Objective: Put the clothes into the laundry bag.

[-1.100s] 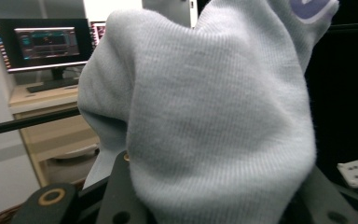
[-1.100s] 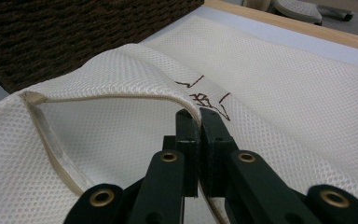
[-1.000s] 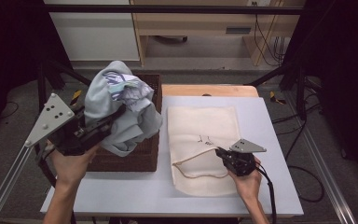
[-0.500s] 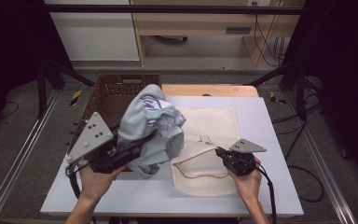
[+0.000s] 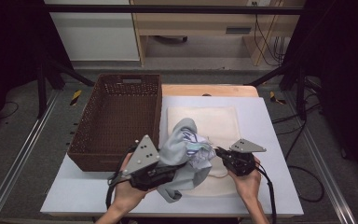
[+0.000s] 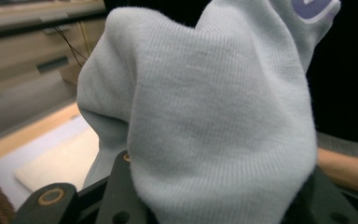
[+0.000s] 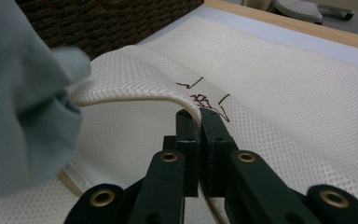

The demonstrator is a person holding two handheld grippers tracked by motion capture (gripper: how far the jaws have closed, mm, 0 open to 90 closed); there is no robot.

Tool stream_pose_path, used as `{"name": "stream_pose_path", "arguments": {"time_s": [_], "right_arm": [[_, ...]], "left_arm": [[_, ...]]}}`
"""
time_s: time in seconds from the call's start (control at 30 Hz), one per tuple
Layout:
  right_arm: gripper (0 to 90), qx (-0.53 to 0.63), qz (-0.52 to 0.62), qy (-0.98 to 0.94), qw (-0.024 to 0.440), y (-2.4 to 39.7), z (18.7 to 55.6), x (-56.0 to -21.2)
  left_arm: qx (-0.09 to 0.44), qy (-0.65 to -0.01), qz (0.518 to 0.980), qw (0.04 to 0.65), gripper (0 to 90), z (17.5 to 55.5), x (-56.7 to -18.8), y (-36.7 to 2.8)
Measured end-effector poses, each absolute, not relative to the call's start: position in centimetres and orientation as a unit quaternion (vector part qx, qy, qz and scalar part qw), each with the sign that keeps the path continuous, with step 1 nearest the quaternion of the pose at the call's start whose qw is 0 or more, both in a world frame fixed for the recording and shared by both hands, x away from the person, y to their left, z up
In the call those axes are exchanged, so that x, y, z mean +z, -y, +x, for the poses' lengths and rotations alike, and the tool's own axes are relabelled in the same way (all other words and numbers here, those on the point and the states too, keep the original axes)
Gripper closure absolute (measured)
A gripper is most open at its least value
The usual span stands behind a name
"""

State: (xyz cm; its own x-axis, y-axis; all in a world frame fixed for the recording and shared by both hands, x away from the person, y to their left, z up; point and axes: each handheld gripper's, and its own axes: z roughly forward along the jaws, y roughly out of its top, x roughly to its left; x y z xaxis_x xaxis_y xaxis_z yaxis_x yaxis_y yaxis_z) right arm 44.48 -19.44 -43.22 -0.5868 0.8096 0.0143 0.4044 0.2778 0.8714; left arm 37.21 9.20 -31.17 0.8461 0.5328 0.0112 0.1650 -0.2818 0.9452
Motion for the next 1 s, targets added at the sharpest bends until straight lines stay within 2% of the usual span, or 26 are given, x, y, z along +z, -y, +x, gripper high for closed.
{"name": "stream_pose_path", "arguments": {"time_s": [0.1, 0.27, 0.47, 1.0], "right_arm": [[87.3, 0.453, 0.395, -0.768, 0.223, 19.4, 44.5, -43.2], [87.3, 0.454, 0.394, -0.768, 0.223, 19.5, 44.5, -43.2], [87.4, 0.455, 0.394, -0.767, 0.222, 19.6, 44.4, -43.1], [87.5, 0.467, 0.391, -0.76, 0.225, 19.6, 44.1, -42.8]], "left_arm": [[0.152, -0.219, 0.799, 0.539, 61.2, 37.7, -33.0, -7.6], [0.159, -0.222, 0.823, 0.497, 61.3, 38.8, -36.2, -4.9], [0.143, -0.232, 0.845, 0.459, 61.2, 39.9, -39.4, -3.1], [0.133, -0.261, 0.875, 0.386, 59.6, 41.7, -43.7, -0.2]]}}
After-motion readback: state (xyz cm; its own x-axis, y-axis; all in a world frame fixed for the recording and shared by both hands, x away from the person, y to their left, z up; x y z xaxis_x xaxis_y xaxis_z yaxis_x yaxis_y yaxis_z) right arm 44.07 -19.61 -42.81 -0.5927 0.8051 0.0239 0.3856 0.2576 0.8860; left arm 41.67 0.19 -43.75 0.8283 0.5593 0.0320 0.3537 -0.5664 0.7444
